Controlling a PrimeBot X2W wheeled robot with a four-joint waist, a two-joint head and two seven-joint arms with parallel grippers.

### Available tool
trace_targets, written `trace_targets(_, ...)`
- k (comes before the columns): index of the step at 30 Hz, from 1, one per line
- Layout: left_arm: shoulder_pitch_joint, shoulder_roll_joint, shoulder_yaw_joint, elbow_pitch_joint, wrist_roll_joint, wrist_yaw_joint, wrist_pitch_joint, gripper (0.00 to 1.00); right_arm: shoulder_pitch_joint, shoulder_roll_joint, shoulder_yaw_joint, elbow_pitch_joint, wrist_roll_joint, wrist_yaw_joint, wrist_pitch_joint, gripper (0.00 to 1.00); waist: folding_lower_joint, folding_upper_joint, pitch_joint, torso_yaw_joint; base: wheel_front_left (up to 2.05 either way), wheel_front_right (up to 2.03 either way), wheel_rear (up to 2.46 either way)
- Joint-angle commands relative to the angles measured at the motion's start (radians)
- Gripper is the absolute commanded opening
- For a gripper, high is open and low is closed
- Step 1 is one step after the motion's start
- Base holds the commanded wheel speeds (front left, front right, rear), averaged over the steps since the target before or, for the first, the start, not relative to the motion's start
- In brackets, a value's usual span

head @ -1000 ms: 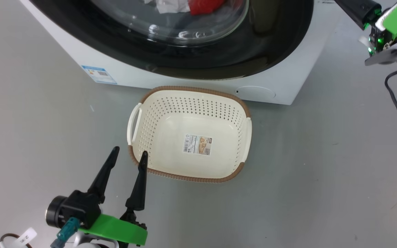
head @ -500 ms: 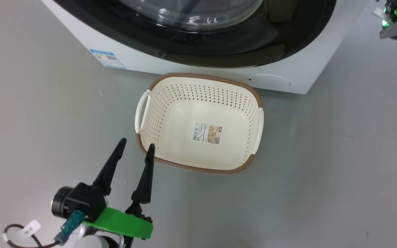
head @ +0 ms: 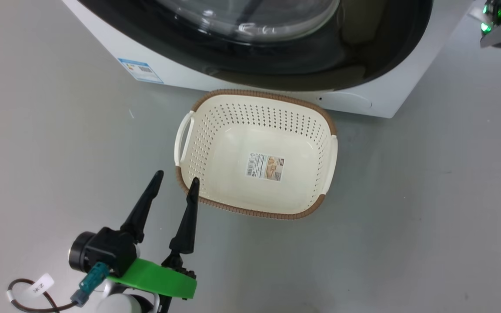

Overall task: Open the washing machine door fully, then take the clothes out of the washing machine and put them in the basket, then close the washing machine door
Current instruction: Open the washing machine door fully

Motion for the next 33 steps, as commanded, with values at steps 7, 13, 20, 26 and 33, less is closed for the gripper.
trace_targets(7, 0.005, 0.012, 0.03, -0.016, 0.0, 0.014, -0.012, 1.0, 0.101, 0.038, 0.02, -0.086, 0.015, 0.008, 0.055, 0.0, 0.0, 0.0, -0.051, -0.015, 0.0, 0.0, 0.0)
trace_targets(13, 0.024, 0.012, 0.04, -0.013, 0.011, 0.011, -0.012, 1.0, 0.17, 0.049, 0.037, -0.135, 0.014, 0.008, 0.091, 0.0, 0.0, 0.0, -0.089, -0.024, 0.0, 0.0, 0.0)
trace_targets(20, 0.053, 0.012, 0.046, -0.009, 0.032, 0.009, -0.012, 1.0, 0.253, 0.06, 0.055, -0.195, 0.011, 0.008, 0.118, 0.0, 0.0, 0.0, -0.139, -0.025, 0.0, 0.0, 0.0)
trace_targets(26, 0.097, 0.012, 0.059, -0.007, 0.055, 0.007, -0.012, 1.0, 0.341, 0.068, 0.071, -0.258, 0.011, 0.008, 0.144, 0.0, 0.0, 0.0, -0.194, -0.021, 0.0, 0.0, 0.0)
trace_targets(33, 0.141, 0.012, 0.076, -0.008, 0.071, 0.005, -0.012, 1.0, 0.441, 0.083, 0.083, -0.316, 0.013, 0.008, 0.159, 0.0, 0.0, 0.0, -0.252, -0.007, 0.0, 0.0, 0.0)
